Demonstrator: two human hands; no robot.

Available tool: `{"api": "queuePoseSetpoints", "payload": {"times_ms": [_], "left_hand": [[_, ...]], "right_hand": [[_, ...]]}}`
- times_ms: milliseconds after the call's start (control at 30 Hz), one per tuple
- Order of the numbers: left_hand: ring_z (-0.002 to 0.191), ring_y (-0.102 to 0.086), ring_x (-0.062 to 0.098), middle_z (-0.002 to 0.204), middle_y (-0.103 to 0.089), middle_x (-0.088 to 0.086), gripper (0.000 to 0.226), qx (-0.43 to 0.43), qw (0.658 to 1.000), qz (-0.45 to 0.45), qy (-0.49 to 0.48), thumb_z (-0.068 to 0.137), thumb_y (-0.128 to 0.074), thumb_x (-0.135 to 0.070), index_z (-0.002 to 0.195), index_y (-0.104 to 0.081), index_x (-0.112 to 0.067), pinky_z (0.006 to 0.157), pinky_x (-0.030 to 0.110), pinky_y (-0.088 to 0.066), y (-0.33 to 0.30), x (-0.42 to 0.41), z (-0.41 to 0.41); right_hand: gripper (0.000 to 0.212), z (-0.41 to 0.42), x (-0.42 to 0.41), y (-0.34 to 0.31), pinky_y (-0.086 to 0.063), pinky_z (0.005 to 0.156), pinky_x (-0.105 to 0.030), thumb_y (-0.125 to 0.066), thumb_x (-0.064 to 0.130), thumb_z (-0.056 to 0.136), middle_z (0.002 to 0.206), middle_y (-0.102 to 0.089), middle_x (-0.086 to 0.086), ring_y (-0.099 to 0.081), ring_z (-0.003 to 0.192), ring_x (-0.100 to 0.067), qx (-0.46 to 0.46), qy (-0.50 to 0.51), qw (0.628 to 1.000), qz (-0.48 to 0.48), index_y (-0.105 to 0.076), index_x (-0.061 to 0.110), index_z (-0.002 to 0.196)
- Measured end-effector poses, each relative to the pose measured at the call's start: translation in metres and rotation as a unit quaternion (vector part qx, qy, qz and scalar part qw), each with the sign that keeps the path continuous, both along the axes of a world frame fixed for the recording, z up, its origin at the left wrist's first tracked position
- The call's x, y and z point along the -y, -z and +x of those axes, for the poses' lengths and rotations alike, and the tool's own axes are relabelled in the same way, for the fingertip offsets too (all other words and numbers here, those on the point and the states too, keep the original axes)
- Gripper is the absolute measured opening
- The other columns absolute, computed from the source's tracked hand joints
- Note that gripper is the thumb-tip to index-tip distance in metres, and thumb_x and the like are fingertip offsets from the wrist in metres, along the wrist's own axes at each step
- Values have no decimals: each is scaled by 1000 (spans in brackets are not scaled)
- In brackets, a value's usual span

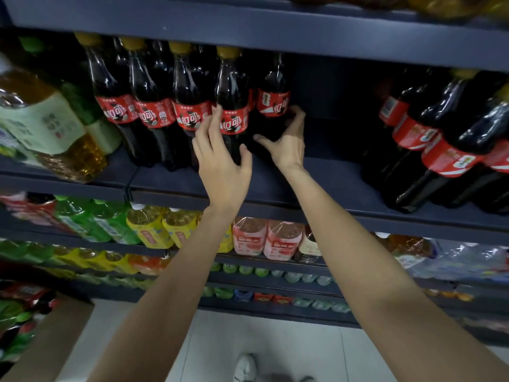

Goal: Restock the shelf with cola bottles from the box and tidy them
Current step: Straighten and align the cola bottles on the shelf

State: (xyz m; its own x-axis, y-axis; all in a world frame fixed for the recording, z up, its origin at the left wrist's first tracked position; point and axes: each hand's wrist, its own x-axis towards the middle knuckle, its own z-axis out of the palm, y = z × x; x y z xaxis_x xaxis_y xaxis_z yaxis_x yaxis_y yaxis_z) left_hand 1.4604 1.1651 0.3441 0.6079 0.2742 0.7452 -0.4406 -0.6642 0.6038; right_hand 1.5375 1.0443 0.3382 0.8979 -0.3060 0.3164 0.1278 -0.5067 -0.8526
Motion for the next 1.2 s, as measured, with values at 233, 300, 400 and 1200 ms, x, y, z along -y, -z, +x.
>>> {"api": "queuePoseSetpoints", "payload": {"times_ms": [233, 300, 400, 1200], "left_hand": [[100, -56, 14, 112, -57, -1, 35, -12, 964, -90, 251, 92, -54, -9, 126, -50, -9, 87, 32, -48, -8, 91, -28], [100, -57, 13, 110, -58, -4, 37, -81, 937, -104, 322, 91, -58, -11, 127, -49, -11, 89, 36, -50, -6, 123, -23], [109, -53, 9, 123, -52, -4, 53, -186, 900, -81, 385, 88, -66, -19, 135, -41, -16, 95, 31, -47, -2, 172, -13], [128, -42, 15, 142, -40, 7, 81, -211, 918, -41, 334, 85, -68, -9, 148, -17, -13, 99, 22, -41, 16, 136, 2]], "right_hand": [[35, -121, 79, 5, -52, 81, -27, -61, 12, 88, 110, -61, 2, -60, 90, -4, 103, 25, 994, -37, -52, 16, 121], [24, -157, 111, 8, -49, 77, -19, -56, 8, 89, 97, -64, 2, -60, 83, -7, 155, 108, 981, -44, -58, 12, 113], [24, -185, 157, 6, -44, 78, -17, -58, 8, 89, 96, -61, -1, -59, 87, -15, 192, 231, 954, -10, -57, 7, 112], [71, -152, 206, -7, -35, 87, -7, -82, 21, 69, 118, -54, -6, -48, 106, -10, 48, 80, 995, -42, -42, 8, 126]]}}
